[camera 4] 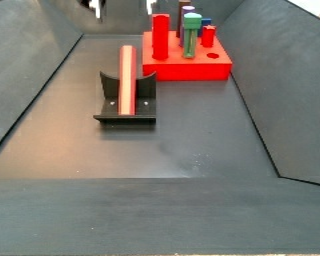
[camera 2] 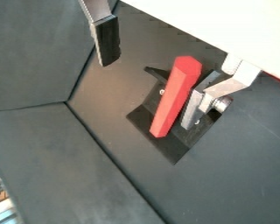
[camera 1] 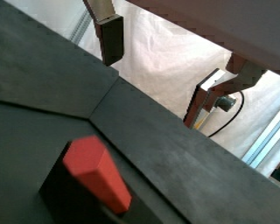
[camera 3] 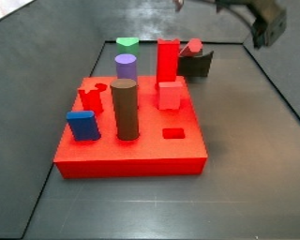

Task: Pick up the hexagon object. Move up. Place the hexagon object on the fixture. Regrasp the hexagon object. Move to above the board. Insert the hexagon object.
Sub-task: Regrasp the hexagon object.

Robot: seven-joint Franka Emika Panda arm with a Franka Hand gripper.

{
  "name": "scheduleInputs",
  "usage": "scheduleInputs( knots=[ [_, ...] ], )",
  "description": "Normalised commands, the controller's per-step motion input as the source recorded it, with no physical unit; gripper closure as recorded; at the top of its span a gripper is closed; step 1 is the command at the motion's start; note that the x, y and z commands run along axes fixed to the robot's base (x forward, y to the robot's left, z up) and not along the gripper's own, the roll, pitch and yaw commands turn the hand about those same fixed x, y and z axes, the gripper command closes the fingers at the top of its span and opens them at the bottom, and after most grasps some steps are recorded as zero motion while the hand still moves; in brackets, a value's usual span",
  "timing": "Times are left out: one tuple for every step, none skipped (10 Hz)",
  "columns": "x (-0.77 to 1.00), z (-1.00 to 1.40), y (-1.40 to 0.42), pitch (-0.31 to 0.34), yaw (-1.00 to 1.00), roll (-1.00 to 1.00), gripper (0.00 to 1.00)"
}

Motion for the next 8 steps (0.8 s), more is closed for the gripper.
scheduleInputs(
  knots=[
    [0.08, -1.00, 0.03, -0.114, 0.05, 0.08, 0.00],
    [0.09, -1.00, 0.03, -0.109, 0.01, 0.08, 0.00],
    [0.11, -1.00, 0.02, -0.094, -0.01, 0.07, 0.00],
    [0.11, -0.93, 0.02, -0.074, -0.03, 0.07, 0.00],
    [0.10, -0.82, 0.01, -0.059, -0.03, 0.07, 0.00],
    [0.09, -0.60, 0.01, -0.030, -0.04, 0.07, 0.00],
    [0.09, -0.39, 0.00, -0.002, -0.03, 0.07, 0.00],
    [0.09, -0.24, 0.00, 0.013, -0.02, 0.07, 0.00]
  ],
)
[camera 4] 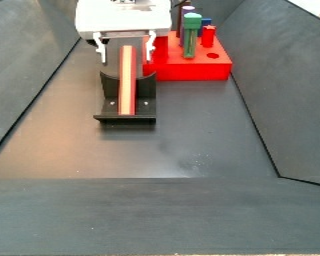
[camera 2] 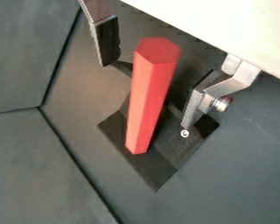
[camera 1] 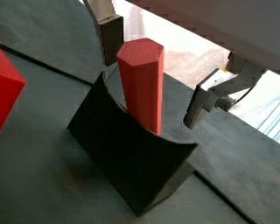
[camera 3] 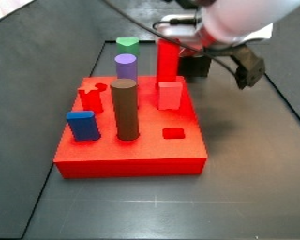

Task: Pick up the hexagon object. Move up. Place the hexagon object on the fixture. Regrasp the hexagon object. Move to above the board. Insert the hexagon object.
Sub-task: Regrasp the hexagon object, then move to above the board.

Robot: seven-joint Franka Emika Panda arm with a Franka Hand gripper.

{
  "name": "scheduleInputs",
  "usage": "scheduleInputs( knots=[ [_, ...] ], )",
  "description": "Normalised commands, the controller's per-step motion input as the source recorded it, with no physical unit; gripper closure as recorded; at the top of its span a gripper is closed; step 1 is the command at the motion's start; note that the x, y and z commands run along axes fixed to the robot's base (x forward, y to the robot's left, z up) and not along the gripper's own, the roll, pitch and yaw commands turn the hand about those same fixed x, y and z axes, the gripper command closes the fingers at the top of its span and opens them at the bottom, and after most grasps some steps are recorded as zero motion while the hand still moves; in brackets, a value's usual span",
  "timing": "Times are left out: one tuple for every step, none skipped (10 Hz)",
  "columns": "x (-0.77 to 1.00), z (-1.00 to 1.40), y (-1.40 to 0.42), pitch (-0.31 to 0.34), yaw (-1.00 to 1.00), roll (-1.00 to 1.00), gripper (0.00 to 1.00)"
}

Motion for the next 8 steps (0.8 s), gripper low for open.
scheduleInputs(
  knots=[
    [0.08, -0.18, -0.01, 0.019, 0.00, 0.07, 0.00],
    [0.06, -0.18, -0.01, 0.022, 0.00, 0.07, 0.00],
    [0.06, -0.18, -0.01, 0.022, 0.00, 0.07, 0.00],
    [0.06, -0.18, -0.01, 0.022, 0.01, 0.07, 0.00],
    [0.06, -0.18, -0.01, 0.022, 0.01, 0.07, 0.00],
    [0.06, -0.18, -0.01, 0.022, 0.02, 0.07, 0.00],
    [0.00, 0.00, 0.00, 0.000, 0.00, 0.00, 1.00],
    [-0.03, 1.00, 0.20, 0.402, 0.04, 0.08, 1.00]
  ],
)
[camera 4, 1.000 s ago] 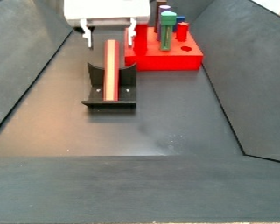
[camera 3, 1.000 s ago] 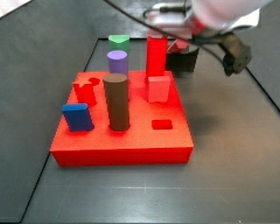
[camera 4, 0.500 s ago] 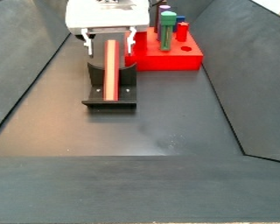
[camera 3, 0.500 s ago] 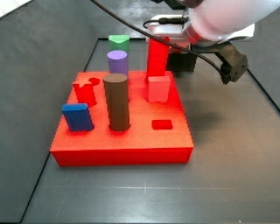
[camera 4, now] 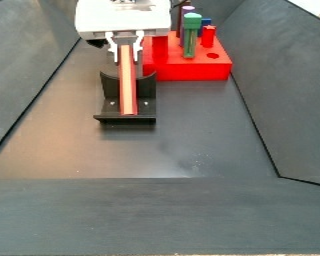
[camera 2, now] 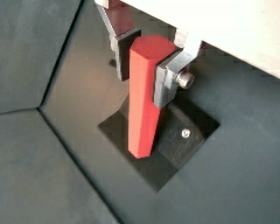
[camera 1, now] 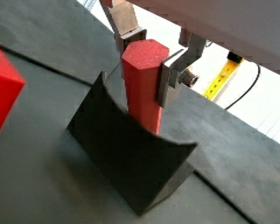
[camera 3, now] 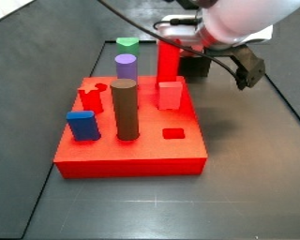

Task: Pick up the hexagon object. Move up. Place the hexagon object on the fixture. Regrasp the hexagon object. Move to above the board. Insert the hexagon object.
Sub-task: Move to above the board.

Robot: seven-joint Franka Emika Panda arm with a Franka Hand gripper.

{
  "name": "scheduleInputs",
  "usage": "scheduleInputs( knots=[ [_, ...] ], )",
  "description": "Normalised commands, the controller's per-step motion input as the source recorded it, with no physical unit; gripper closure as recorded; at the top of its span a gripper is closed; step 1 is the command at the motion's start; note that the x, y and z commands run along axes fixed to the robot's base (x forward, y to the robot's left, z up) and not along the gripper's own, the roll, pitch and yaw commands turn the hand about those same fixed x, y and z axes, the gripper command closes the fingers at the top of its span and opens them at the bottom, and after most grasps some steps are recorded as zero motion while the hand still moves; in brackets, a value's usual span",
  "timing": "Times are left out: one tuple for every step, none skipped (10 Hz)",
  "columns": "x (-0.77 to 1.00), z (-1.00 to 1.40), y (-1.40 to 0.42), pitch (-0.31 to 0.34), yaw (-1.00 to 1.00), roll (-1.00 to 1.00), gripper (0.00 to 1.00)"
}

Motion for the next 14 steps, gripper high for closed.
scheduleInputs(
  knots=[
    [-0.03, 1.00, 0.19, 0.391, 0.04, 0.07, 1.00],
    [-0.03, 1.00, 0.18, 0.354, 0.11, 0.02, 1.00],
    [-0.02, 1.00, 0.16, 0.279, 0.22, -0.02, 1.00],
    [-0.02, 1.00, 0.15, 0.243, 0.26, -0.03, 1.00],
    [-0.01, 1.00, 0.14, 0.167, 0.28, -0.03, 1.00],
    [0.00, 1.00, 0.13, 0.112, 0.28, -0.02, 1.00],
    [0.00, 1.00, 0.11, 0.045, 0.26, -0.02, 1.00],
    [0.01, 1.00, 0.11, 0.015, 0.24, -0.01, 1.00],
    [0.01, 1.00, 0.09, -0.029, 0.19, -0.01, 1.00],
    [0.02, 1.00, 0.08, -0.045, 0.15, -0.01, 1.00],
    [0.02, 0.79, 0.04, -0.050, 0.10, -0.02, 1.00],
    [0.02, 0.68, 0.03, -0.046, 0.07, -0.02, 1.00],
    [0.01, 0.39, 0.00, -0.024, 0.03, -0.02, 1.00],
    [0.01, 0.27, 0.00, -0.010, 0.01, -0.02, 1.00]
  ],
)
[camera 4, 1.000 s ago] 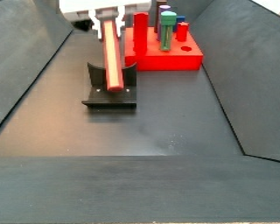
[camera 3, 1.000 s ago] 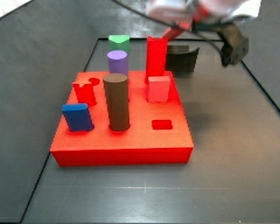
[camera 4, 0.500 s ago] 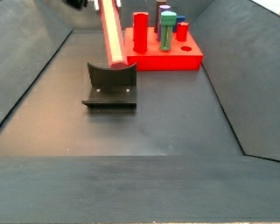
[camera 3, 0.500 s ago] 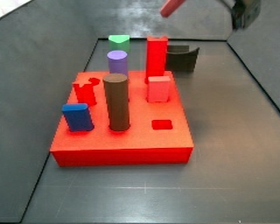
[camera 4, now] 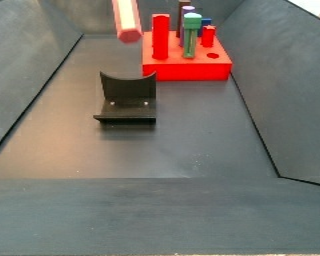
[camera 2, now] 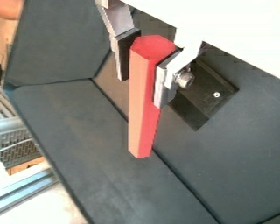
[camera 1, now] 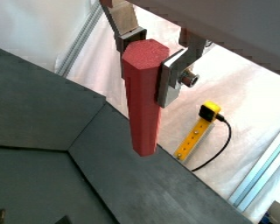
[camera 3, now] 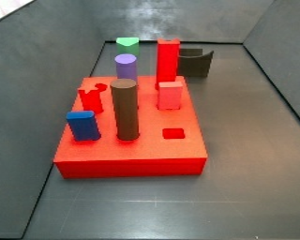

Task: Pick up the hexagon object. Move up. Place the hexagon object on the fixture. Regrasp the hexagon object. Move to above the board. Insert the hexagon object.
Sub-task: Move to above the board.

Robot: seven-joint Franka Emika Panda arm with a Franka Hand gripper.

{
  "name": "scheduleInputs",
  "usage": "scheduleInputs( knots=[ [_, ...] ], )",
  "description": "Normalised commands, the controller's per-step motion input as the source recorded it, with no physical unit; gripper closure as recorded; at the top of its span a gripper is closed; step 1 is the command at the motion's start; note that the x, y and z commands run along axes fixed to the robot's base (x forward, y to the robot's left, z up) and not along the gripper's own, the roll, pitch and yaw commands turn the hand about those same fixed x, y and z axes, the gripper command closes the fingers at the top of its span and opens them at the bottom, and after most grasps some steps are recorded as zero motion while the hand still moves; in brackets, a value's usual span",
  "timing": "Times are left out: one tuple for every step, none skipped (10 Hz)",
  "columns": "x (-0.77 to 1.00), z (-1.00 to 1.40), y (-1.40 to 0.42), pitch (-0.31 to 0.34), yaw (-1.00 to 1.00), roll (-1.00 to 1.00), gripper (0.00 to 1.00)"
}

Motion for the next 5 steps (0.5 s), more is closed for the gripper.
scheduleInputs(
  knots=[
    [-0.55, 0.29, -1.00, -0.128, -0.12, -1.00, 1.00],
    [-0.56, 0.31, -1.00, -0.140, -0.12, -1.00, 1.00],
    [-0.60, 0.32, -1.00, -0.146, -0.13, -1.00, 1.00],
    [-0.61, 0.30, -1.00, -0.150, -0.14, -1.00, 1.00],
    [-0.61, 0.30, -1.00, -0.145, -0.15, -1.00, 1.00]
  ],
)
